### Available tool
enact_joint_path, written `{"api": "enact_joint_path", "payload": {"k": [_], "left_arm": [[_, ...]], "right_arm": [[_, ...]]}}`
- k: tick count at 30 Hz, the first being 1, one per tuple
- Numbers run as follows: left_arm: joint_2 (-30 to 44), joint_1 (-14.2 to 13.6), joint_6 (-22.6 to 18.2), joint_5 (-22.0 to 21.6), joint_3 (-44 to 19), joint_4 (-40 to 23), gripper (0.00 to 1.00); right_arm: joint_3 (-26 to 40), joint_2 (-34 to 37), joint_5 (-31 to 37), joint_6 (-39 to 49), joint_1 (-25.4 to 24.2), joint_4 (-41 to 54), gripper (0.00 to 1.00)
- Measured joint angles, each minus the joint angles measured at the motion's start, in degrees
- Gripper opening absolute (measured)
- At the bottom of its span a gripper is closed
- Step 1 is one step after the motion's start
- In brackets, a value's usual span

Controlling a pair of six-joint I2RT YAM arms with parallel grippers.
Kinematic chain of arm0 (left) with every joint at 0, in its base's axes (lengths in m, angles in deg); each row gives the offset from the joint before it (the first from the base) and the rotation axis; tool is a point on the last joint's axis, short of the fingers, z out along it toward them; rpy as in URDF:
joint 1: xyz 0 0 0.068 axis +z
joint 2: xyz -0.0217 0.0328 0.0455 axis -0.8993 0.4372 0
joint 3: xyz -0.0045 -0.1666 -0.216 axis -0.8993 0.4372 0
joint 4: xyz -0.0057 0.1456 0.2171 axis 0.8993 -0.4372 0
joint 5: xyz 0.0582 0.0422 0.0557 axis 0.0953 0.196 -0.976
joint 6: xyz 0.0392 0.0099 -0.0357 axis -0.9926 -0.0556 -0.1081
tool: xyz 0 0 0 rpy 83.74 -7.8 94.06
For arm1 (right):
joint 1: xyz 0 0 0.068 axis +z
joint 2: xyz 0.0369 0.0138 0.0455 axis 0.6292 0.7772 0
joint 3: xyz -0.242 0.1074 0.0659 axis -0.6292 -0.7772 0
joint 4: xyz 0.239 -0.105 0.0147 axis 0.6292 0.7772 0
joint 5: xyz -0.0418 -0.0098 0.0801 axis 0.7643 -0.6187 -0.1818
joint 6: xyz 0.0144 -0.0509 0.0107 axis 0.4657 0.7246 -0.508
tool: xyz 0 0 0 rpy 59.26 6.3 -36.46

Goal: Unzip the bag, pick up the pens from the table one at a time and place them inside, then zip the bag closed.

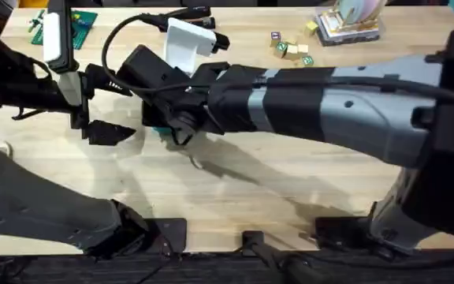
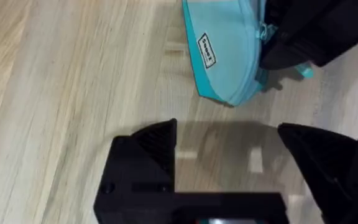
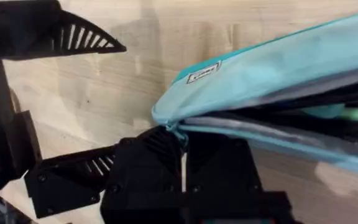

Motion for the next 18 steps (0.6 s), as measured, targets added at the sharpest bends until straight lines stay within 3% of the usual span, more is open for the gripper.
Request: {"api": "enact_joint_path", "payload": {"k": [10, 18], "left_arm": [[0.0, 0.0, -0.02, 0.5, 0.0, -0.68, 0.993], [0.0, 0.0, -0.02, 7.68, 0.0, -3.32, 0.993]], "right_arm": [[0.0, -5.39, -0.13, 5.14, -0.02, 0.45, 0.033], [0.0, -6.56, -0.9, 5.88, -0.63, 1.27, 0.033]]}}
